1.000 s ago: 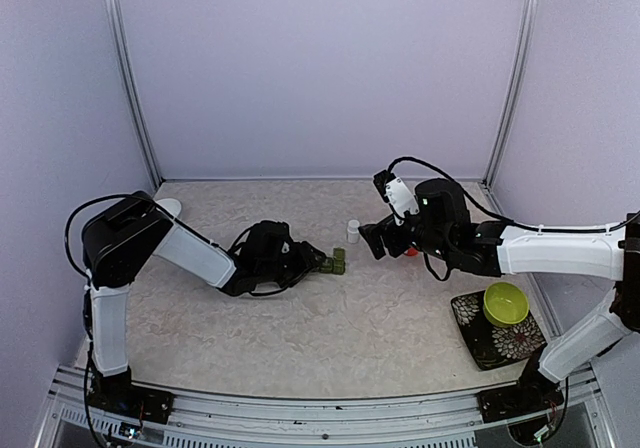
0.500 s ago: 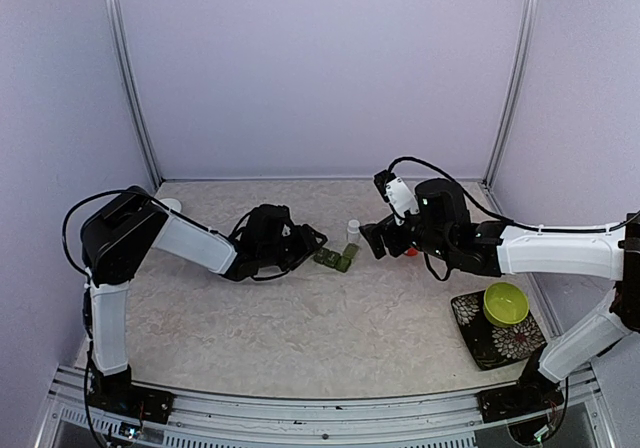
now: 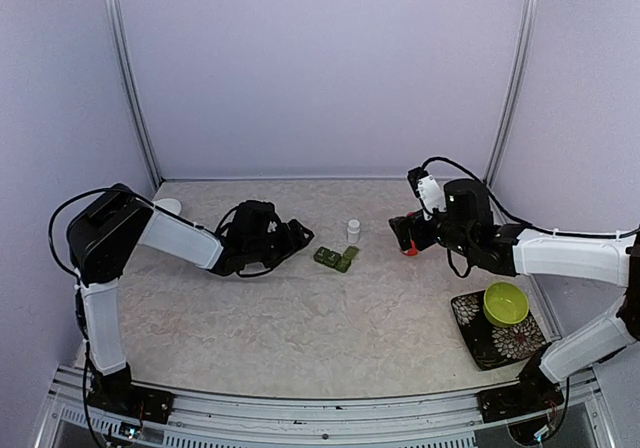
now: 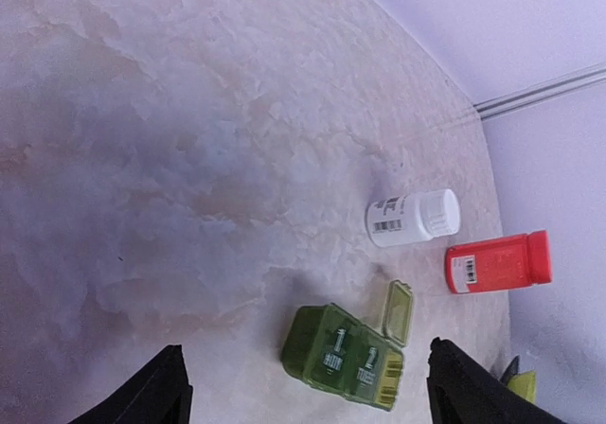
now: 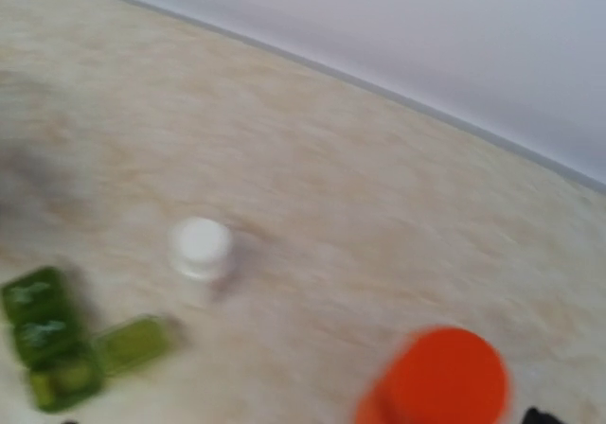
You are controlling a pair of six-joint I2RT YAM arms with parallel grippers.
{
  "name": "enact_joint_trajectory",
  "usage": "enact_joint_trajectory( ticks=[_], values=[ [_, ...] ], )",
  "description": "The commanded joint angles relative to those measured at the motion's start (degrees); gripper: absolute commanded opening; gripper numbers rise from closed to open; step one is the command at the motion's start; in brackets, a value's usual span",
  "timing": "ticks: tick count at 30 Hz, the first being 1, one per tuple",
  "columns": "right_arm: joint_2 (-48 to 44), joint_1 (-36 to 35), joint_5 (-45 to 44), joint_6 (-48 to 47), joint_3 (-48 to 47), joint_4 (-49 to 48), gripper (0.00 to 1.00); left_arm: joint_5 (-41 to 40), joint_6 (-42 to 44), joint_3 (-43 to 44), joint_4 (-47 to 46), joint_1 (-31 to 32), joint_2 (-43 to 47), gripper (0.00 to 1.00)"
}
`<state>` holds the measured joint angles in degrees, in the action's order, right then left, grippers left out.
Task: Sort the pills into containers
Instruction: Pick up the pill bottle from the center of the board.
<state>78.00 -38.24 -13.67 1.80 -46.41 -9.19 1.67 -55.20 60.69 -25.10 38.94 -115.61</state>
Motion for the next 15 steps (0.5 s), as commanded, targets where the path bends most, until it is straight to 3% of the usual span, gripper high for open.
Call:
enact_joint_trajectory(
  ticks=[1, 3, 8, 15],
  values=[
    [-2.5, 3.9, 2.3, 2.1, 5.5, -5.8, 1.0, -1.6, 4.7, -2.2, 0.8, 0.5, 7.8, 0.89],
    [-2.3, 5.6, 3.8, 3.1, 8.2, -8.7, 1.0, -2.3, 6.4, -3.2, 1.0, 0.9, 9.9, 0.98],
    [1.2, 9.3, 8.5, 5.1, 10.8, -13.1, 1.0, -4.6, 13.3, -1.4, 4.7, 3.2, 13.7, 0.99],
    [-0.2, 11.2, 6.9, 8.1, 12.7, -13.5, 1.0, -7.9, 31.3, 16.5, 17.8, 6.6, 8.3, 0.99]
  ],
)
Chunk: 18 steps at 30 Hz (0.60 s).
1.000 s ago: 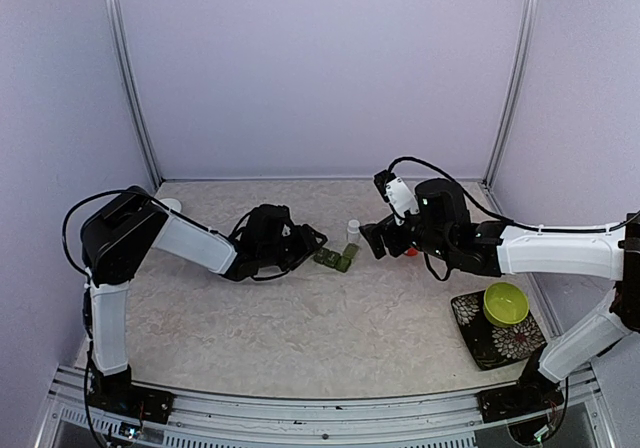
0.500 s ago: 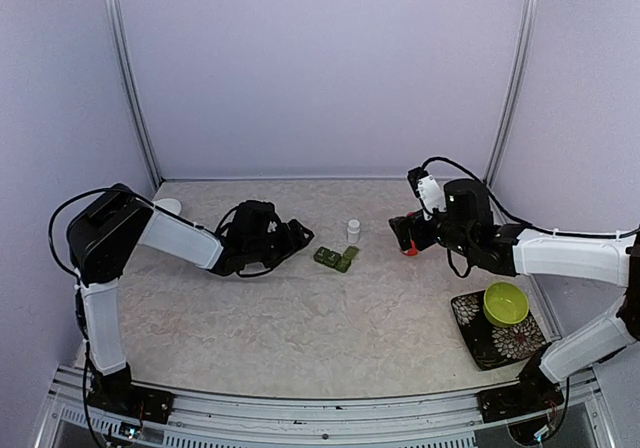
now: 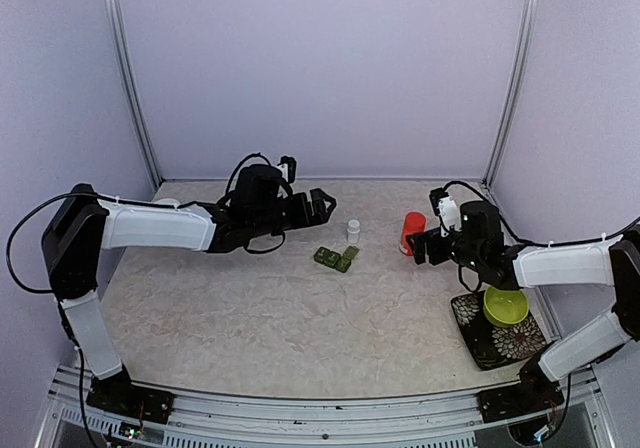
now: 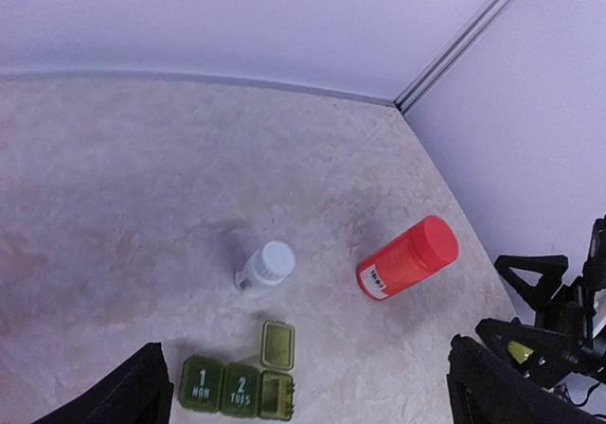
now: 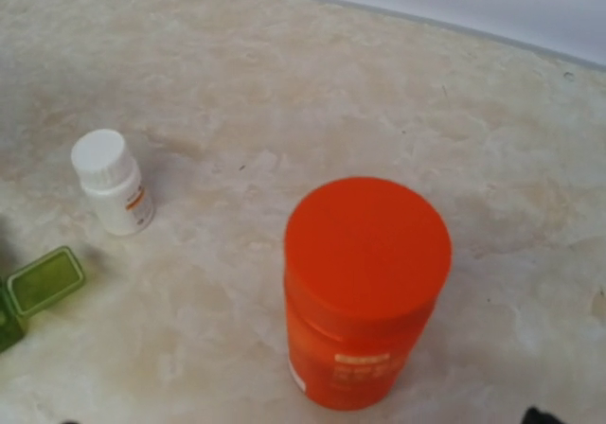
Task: Sort the pills into containers
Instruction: Pick up the pill bottle from the center of the board.
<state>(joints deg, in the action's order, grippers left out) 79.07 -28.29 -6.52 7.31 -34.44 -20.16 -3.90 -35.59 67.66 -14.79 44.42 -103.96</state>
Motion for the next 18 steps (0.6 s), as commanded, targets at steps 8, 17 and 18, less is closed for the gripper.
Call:
enact_joint_trajectory(
  ticks=[8, 17, 18],
  values=[
    [6.1, 6.7, 7.1, 3.2, -4.0, -3.1, 1.0, -0.5, 15.1, 23.6, 13.3, 2.1, -11.7, 0.99],
    [17.5, 6.9, 11.1, 2.4, -12.6, -2.5, 1.0, -0.9, 11.9, 16.1, 11.8, 2.1, -8.3, 0.99],
    [18.4, 6.9, 10.8, 2.2, -13.2, -2.6, 1.0, -1.1, 11.5, 14.9, 11.7, 2.1, -7.4, 0.99]
  ],
)
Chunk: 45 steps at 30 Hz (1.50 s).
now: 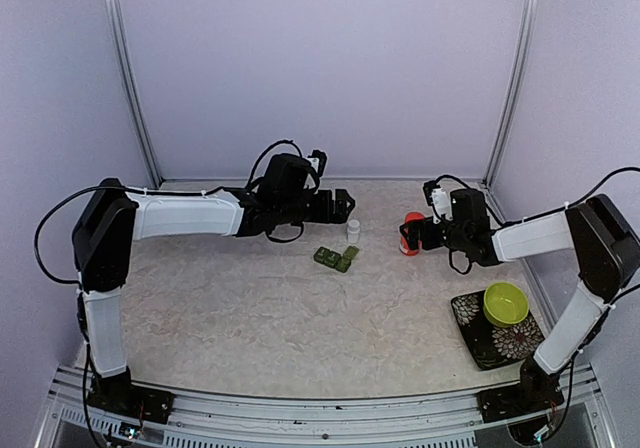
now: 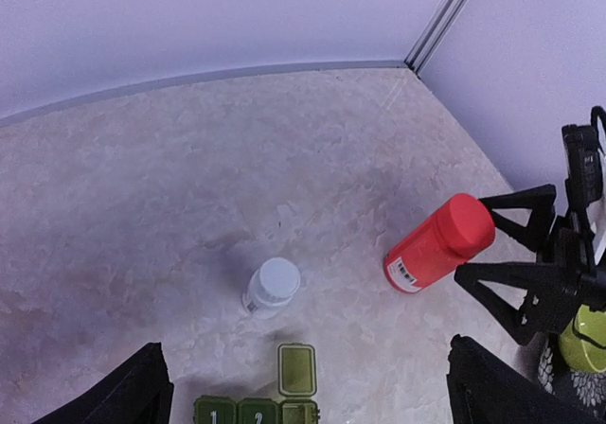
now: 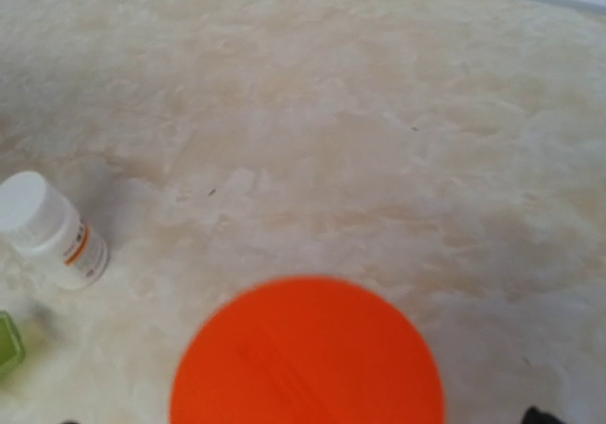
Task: Sort the pills into containers
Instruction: Pick up the pill bottle from the center of the board.
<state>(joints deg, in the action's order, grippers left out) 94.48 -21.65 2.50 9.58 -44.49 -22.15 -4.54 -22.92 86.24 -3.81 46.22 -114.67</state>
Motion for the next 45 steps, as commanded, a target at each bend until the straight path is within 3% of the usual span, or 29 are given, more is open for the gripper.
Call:
enact_joint_trajectory(
  ticks=[1, 10, 12, 15, 16, 19, 22, 28, 37, 45],
  values=[
    [3.8, 0.3, 1.2, -0.3, -3.8, -0.6, 1.0, -0.6, -1.5, -4.8, 0.9, 0.3, 4.2, 0.99],
    [8.4, -0.1, 1.1, -3.4, -7.6, 2.3, 0.98, -3.0, -4.3, -17.0, 1.8, -0.1, 16.2, 0.99],
    [7.7, -0.7, 0.1, -4.2, -6.7, 1.8, 0.89, -3.4, -4.9, -18.6, 2.0, -0.2, 18.1, 0.99],
    [7.5, -0.9, 0.2, -4.6, -6.4, 2.0, 0.67, -3.5, -5.6, -20.5, 2.1, -0.3, 20.1, 0.99],
    [7.5, -0.9, 0.2, -4.6, -6.3, 2.1, 0.64, -3.4, -5.8, -20.9, 2.1, -0.3, 20.6, 0.99],
    [7.7, -1.2, 0.2, -4.8, -6.4, 2.6, 0.43, -3.3, -6.1, -21.9, 2.4, -0.3, 21.7, 0.99],
    [7.1, -1.9, -0.3, -5.2, -6.2, 3.2, 0.32, -3.9, -6.4, -23.1, 2.6, -0.4, 23.1, 0.99],
    [1.5, -7.2, -3.6, -7.9, -5.6, 7.3, 0.3, -5.1, -6.3, -25.4, 4.7, -1.1, 26.2, 0.99],
    [-10.0, -22.2, -7.5, -10.6, -4.7, 13.0, 0.32, -7.3, -6.2, -31.2, 8.5, -4.3, 35.9, 0.99],
    [-6.2, -31.9, -7.4, -11.7, -6.4, 7.9, 0.33, -8.0, -6.0, -34.6, 10.4, -7.8, 42.4, 0.99]
  ],
)
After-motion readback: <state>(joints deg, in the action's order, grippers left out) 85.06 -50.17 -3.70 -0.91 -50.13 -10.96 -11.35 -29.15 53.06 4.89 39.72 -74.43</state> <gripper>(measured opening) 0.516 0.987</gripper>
